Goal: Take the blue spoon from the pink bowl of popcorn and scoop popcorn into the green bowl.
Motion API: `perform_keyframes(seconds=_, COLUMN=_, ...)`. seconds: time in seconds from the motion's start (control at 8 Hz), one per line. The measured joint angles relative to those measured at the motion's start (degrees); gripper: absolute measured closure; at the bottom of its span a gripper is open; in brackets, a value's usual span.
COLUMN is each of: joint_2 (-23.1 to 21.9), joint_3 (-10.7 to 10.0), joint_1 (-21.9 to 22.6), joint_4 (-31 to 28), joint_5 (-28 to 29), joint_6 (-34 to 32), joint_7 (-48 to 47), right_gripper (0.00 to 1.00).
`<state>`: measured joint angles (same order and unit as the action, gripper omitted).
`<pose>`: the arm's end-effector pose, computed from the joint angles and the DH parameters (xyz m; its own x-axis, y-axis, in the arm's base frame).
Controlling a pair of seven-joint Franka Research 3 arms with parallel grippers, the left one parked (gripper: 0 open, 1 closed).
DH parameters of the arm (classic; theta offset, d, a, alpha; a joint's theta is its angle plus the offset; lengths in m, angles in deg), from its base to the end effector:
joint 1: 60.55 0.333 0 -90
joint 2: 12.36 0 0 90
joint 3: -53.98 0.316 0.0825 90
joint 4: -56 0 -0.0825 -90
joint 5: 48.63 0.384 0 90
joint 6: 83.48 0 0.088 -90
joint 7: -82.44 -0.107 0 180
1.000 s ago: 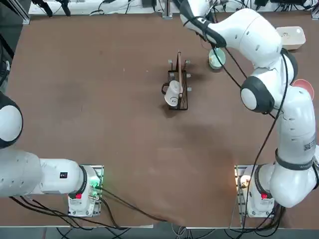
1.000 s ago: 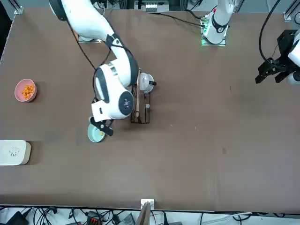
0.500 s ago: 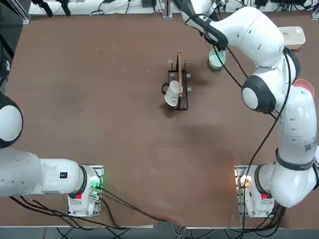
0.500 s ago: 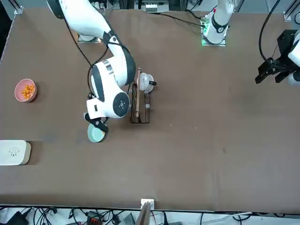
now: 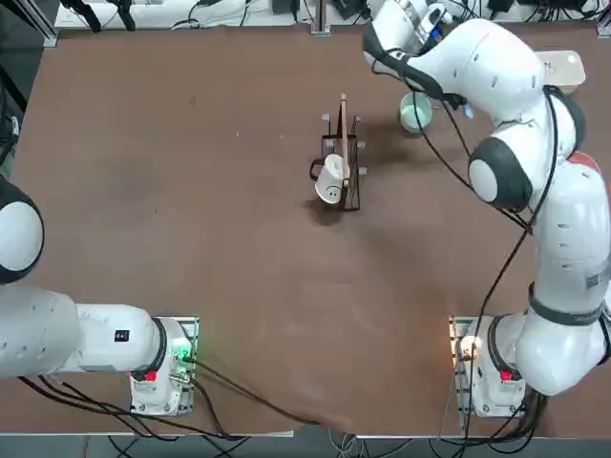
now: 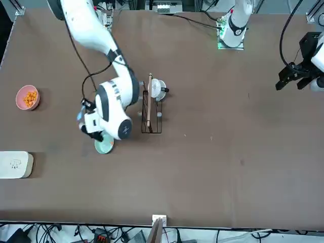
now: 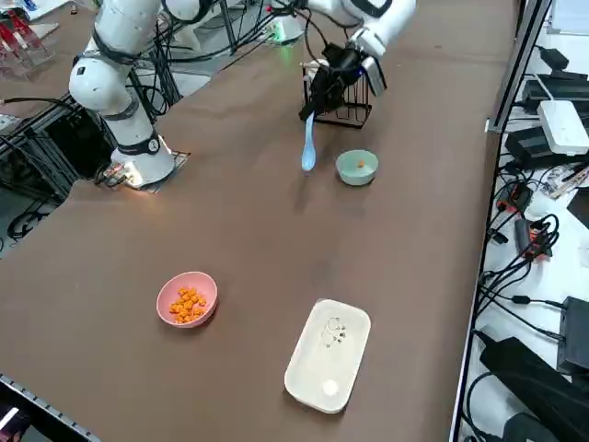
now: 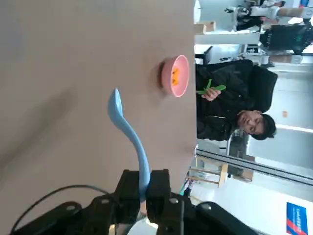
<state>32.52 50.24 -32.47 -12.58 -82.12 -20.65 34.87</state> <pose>0.6183 0.2100 0.3104 0.8904 -0.4507 -0.0641 -0.1654 -0.4514 0.8768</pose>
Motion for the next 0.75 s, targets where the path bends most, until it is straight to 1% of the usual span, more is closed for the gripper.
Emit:
perform_keyframes(seconds=0.25, joint_2=-10.8, joint_3=-0.4, joint_1=-4.8, joint_4=-17.6, joint_5=-5.9, joint_6=9.7, joint_7=0.9, right_gripper=0.89)
perform_keyframes(seconds=0.38, joint_2=-15.5, joint_3=-0.4, joint_1=-6.9, joint_4=-25.7, joint_5=-9.7, joint_6=12.6, joint_7=0.9, right_gripper=0.89)
perform_keyframes(seconds=0.5, joint_2=-18.2, joint_3=-0.4, joint_1=-8.6, joint_4=-32.3, joint_5=-13.8, joint_6=14.8, joint_7=0.9, right_gripper=0.89)
perform_keyframes(seconds=0.62, joint_2=-19.2, joint_3=-0.4, joint_1=-10.6, joint_4=-37.8, joint_5=-17.6, joint_6=17.3, joint_7=0.6, right_gripper=0.89)
perform_keyframes(seconds=0.75, joint_2=-19.2, joint_3=-0.5, joint_1=-13.0, joint_4=-41.6, joint_5=-20.4, joint_6=19.6, joint_7=0.1, right_gripper=0.89)
